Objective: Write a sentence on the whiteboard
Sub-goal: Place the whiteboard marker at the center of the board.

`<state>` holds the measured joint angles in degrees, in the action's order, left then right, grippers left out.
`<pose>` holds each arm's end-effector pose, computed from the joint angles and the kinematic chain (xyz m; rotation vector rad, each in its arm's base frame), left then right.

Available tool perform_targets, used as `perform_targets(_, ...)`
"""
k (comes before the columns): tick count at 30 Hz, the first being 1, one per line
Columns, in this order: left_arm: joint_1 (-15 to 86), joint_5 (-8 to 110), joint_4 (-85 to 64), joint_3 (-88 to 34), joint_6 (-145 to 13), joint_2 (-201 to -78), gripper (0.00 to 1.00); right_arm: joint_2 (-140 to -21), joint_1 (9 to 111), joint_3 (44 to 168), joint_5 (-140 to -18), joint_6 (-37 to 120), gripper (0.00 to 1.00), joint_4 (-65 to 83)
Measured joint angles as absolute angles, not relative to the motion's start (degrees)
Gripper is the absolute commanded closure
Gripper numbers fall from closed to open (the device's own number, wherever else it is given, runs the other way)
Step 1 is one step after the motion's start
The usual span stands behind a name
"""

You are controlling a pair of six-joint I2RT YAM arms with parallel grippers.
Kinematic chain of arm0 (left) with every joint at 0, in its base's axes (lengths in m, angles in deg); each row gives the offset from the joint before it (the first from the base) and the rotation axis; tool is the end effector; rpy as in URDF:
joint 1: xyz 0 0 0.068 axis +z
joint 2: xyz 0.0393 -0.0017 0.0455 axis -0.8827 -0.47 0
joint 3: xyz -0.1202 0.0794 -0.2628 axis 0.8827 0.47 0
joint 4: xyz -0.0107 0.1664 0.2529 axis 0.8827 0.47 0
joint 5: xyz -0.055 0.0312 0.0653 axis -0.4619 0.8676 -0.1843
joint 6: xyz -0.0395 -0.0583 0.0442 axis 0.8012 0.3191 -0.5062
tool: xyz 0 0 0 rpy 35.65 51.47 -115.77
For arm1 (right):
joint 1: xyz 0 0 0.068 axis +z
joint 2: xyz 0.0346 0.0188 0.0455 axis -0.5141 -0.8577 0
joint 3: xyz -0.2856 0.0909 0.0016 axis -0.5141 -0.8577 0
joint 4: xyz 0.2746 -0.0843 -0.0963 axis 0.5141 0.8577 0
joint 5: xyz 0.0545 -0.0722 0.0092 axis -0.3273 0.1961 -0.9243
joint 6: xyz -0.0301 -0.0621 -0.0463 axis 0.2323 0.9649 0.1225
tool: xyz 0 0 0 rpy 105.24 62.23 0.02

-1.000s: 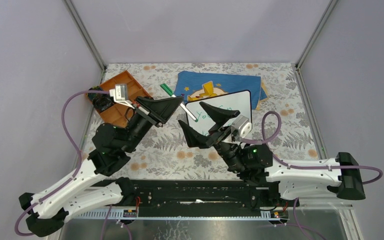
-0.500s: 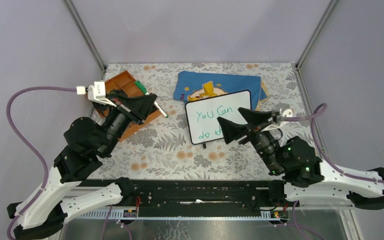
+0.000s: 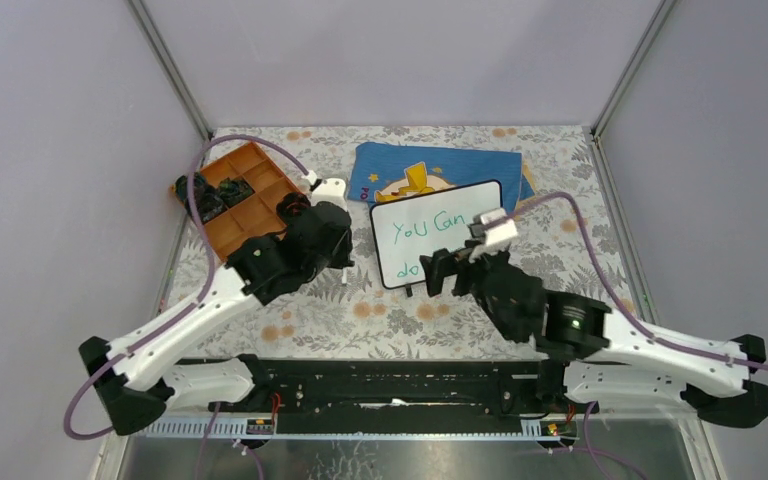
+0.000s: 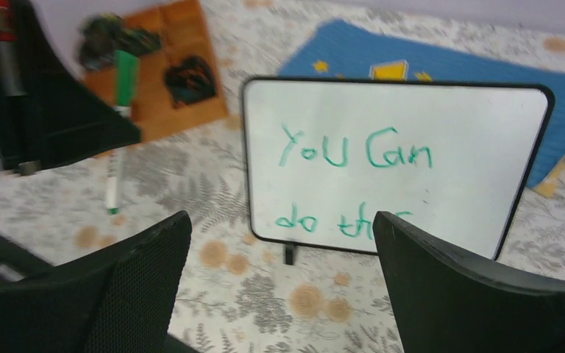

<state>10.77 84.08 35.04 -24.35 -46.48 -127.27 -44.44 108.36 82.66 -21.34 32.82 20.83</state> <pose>0.1988 -0.1982 0.3801 0.1453 2.1673 -0.3402 0.1003 0.1946 0.4052 -0.2269 1.6372 0.5212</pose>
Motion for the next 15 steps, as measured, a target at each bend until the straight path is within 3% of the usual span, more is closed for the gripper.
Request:
perform_targets(6, 20.6, 77.0, 36.4, -18.8, -46.3, -130.2, 1.0, -50.8, 92.8, 80.8, -36.0, 26.0, 0.0, 25.3)
perform_targets(15, 24.8, 69.9, 35.3, -14.0, -45.1, -139.9, 1.0, -52.4, 90.7, 79.2, -43.7, 21.8, 0.0, 26.9)
